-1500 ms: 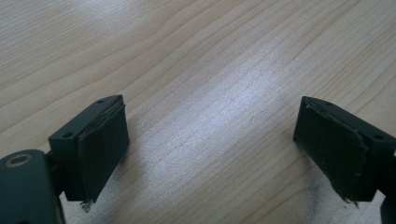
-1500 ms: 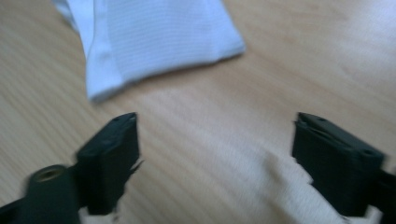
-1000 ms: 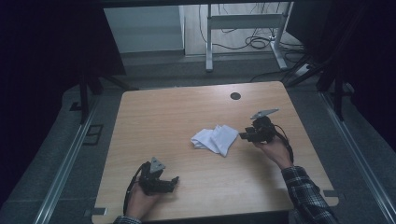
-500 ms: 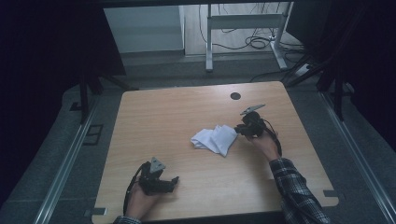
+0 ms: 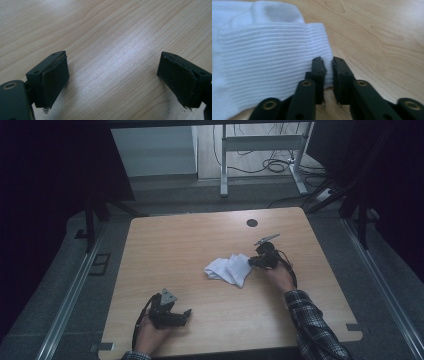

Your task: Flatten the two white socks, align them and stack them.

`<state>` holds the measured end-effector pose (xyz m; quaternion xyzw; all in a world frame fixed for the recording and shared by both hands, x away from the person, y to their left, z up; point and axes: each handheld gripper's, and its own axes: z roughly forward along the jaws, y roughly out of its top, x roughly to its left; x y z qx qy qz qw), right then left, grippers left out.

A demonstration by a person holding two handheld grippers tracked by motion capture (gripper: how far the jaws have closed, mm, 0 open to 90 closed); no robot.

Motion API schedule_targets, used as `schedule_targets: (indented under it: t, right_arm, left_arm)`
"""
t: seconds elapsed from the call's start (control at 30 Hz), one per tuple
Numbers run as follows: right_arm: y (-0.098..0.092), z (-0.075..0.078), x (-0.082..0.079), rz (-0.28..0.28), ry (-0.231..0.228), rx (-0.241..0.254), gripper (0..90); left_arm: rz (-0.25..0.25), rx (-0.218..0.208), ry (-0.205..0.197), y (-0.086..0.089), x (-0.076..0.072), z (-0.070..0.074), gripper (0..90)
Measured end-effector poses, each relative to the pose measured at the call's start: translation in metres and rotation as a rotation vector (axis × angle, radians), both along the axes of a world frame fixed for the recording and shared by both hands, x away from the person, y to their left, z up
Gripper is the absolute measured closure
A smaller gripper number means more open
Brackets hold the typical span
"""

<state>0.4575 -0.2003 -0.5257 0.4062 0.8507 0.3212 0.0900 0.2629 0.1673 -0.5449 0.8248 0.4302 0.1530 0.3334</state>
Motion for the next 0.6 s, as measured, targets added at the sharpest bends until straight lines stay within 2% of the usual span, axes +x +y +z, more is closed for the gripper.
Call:
schedule_targets:
  t: [0.1, 0.17, 0.2, 0.23, 0.43, 0.6]
  right_arm:
    - [0.001, 0.003, -0.003, -0.007, 0.009, -0.011, 82.2]
    - [-0.002, 0.008, -0.006, -0.011, 0.002, 0.007, 82.3]
    - [-0.005, 0.018, -0.008, -0.015, -0.003, 0.032, 82.3]
    - [-0.005, 0.018, -0.008, -0.015, -0.003, 0.032, 82.3]
    - [-0.019, 0.06, -0.018, -0.018, -0.06, 0.077, 82.3]
    - [-0.034, 0.092, -0.028, -0.038, -0.106, 0.084, 82.2]
  left_arm:
    - [0.0, 0.0, 0.0, 0.0, 0.0, 0.0, 10.1]
    - [0.0, 0.0, 0.0, 0.0, 0.0, 0.0, 10.1]
    - [0.0, 0.0, 0.0, 0.0, 0.0, 0.0, 10.2]
    - [0.0, 0.0, 0.0, 0.0, 0.0, 0.0, 10.2]
    - [0.0, 0.001, 0.0, 0.0, 0.0, 0.0, 10.2]
    - [-0.004, 0.004, -0.001, 0.0, 0.0, 0.0, 10.1]
